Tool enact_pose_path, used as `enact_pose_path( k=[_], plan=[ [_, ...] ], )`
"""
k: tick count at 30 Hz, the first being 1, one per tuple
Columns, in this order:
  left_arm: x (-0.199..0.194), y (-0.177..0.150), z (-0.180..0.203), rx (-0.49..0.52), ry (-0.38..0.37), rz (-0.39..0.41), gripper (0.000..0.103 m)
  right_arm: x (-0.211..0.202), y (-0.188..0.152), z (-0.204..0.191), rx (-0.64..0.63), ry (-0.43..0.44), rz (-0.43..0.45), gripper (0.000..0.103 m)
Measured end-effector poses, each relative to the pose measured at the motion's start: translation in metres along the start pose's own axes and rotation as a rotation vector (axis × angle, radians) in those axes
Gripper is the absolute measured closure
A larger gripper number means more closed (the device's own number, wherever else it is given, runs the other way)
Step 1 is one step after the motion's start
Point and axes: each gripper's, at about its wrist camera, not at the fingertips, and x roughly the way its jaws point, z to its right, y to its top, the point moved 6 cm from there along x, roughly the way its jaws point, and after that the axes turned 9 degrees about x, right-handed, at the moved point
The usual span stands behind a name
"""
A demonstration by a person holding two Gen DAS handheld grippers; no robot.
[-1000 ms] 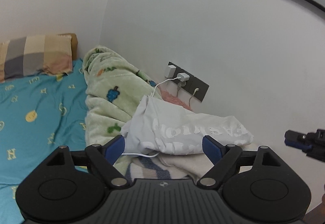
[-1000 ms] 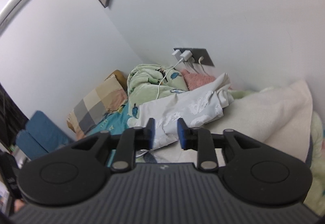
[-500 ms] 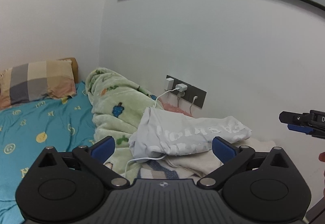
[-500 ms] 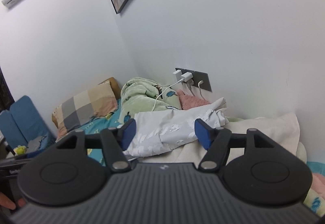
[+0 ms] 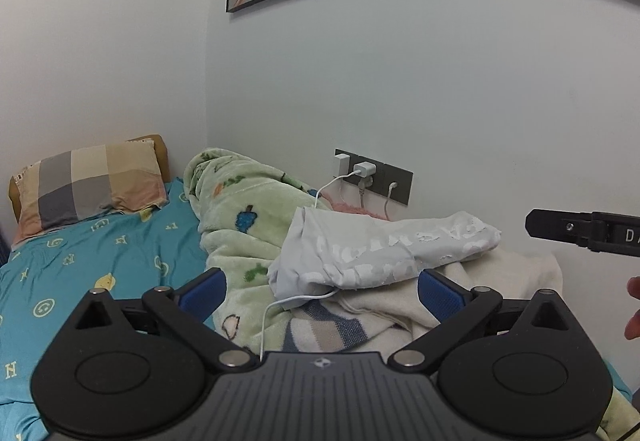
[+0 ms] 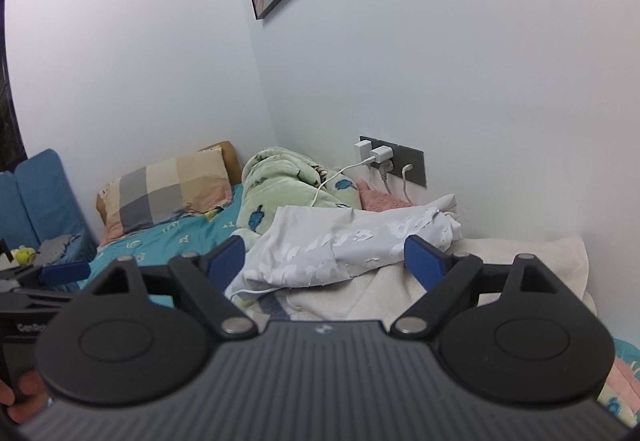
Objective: Fold clothes
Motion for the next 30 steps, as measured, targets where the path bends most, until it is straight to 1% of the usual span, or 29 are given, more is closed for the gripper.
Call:
enact_pose_path(
  k=[5,7,13,17,30],
  plan=[
    [0.003,-0.007,-0.001,-0.006,0.02,-0.008,0.0,-0.003,-0.008,-0.005,-0.02,-0.02,0.013,0.015],
    [0.005,-0.01,-0.003,-0.02,0.023,-0.015,0.0,-0.001,-0.013,-0.006,-0.02,-0.031,0.011,0.015],
    [0.004,-0.017,-0.005,-0.017,0.032,-0.017,0.0,0.005,-0.025,-0.009,-0.042,-0.055,-0.005,0.015],
    [0.001,-0.02,-0.007,-0.024,0.032,-0.016,0.0,0.006,-0.026,-0.014,-0.082,-0.071,0.001,0.015],
    [-0.01,-0.022,-0.01,-0.024,0.052,-0.003,0.0,0.008,-0.031,-0.022,-0.113,-0.081,0.002,0.015]
  ],
)
